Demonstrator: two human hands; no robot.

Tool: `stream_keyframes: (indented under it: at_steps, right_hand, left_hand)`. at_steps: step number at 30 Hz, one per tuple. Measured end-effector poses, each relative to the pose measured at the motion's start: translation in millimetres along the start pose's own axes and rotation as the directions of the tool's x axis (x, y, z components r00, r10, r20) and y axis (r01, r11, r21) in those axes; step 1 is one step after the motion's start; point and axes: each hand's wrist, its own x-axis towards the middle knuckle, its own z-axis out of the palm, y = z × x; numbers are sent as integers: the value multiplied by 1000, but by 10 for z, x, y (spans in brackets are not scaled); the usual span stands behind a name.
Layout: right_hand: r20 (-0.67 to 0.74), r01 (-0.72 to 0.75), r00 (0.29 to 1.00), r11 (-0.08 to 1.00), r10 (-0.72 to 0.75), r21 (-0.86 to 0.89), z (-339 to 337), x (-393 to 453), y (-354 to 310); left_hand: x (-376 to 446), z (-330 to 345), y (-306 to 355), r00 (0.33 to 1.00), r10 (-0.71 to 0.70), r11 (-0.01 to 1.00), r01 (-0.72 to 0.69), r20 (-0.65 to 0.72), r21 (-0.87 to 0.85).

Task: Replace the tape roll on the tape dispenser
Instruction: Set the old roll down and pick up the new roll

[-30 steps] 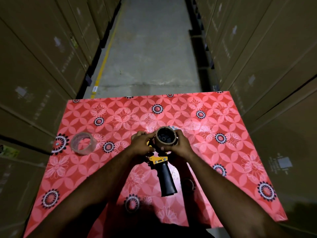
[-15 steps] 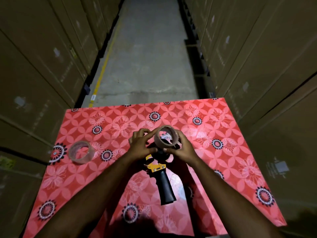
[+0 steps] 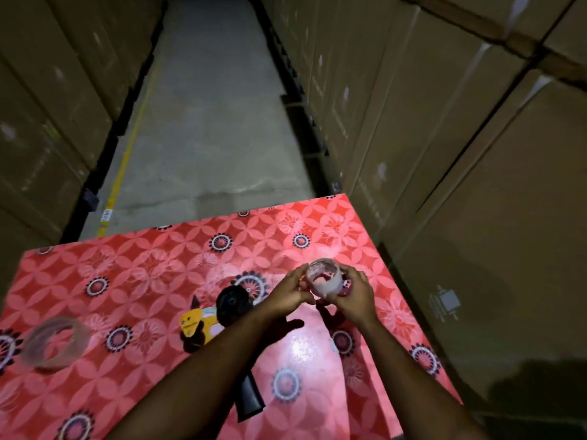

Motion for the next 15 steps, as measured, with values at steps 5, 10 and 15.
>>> stream_keyframes:
  at_steps: [5, 10, 15]
  right_hand:
    - [83, -123, 989, 992, 124, -17, -26, -61, 167]
    - [41, -153, 988, 987, 152, 43, 142, -390, -117]
    - [47, 39, 998, 998, -41, 54, 609, -822, -649]
  left_hand:
    - [64, 166, -79, 998, -45, 998, 47, 33, -41]
    - [-476, -224, -290, 998, -49, 999, 48, -43, -18]
    - [-1096, -707, -625, 981, 14, 999, -23, -195, -46]
